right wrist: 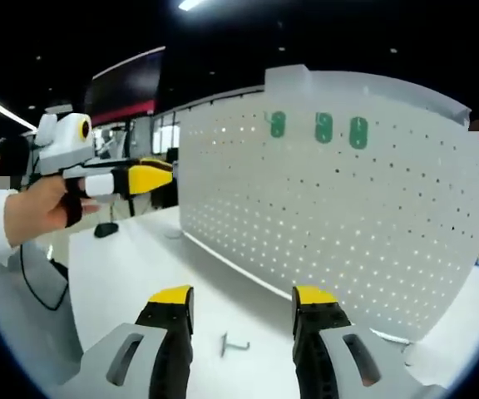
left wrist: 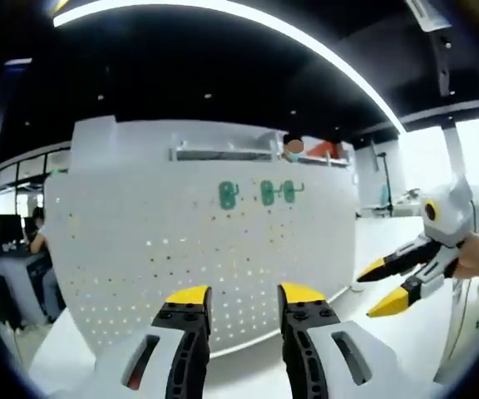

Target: Insert the hook assembly into the mounting plate slot until the hook locks in place.

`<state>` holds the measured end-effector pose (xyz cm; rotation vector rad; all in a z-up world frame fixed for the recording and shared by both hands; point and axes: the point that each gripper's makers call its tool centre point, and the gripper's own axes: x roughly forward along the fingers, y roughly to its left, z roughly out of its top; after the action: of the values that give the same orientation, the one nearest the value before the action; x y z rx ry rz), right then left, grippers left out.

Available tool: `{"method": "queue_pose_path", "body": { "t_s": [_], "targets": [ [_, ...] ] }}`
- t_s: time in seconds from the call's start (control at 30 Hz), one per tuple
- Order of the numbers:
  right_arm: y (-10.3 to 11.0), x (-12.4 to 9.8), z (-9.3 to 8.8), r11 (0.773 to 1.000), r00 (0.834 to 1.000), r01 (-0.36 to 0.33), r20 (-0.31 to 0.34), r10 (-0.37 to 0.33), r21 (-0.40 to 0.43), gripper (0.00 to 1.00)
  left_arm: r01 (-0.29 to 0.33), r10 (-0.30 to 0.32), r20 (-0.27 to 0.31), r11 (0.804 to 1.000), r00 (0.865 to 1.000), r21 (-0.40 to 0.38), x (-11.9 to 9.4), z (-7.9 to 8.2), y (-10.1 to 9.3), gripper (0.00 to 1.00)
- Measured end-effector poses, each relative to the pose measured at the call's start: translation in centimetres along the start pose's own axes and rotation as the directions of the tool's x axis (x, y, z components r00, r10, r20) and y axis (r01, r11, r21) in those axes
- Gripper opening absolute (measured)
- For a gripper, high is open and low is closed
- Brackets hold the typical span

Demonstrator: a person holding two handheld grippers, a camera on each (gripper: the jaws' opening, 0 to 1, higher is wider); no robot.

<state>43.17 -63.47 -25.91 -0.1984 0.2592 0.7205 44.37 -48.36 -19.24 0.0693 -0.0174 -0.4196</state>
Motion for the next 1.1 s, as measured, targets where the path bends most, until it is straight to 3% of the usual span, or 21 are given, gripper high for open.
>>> {"method": "queue_pose_path", "body": {
  "t_s": [0.47,0.93,1.1],
  "targets": [
    [0.4,1.5,-2.8,1.0,0.998,-0.017,-0.055,0.018,0.012,0.37,0.015,-0.014,-0.038,1.0,0.999,0.009,-0.6,-2.8,-0.1,0.32],
    [1.6,3.5,-7.0,0.997,0.986,-0.073,-0.145,0.078,0.038,0.13,0.076,-0.075,-0.066,0.997,0.995,0.011,-0.3,-4.0,-1.2,0.31],
    [1.7,4.7,-8.2,0.995,0.978,-0.092,-0.182,0.099,0.045,0.11,0.095,-0.094,-0.079,0.995,0.992,0.013,-0.2,-4.4,-1.8,0.3]
  ]
}}
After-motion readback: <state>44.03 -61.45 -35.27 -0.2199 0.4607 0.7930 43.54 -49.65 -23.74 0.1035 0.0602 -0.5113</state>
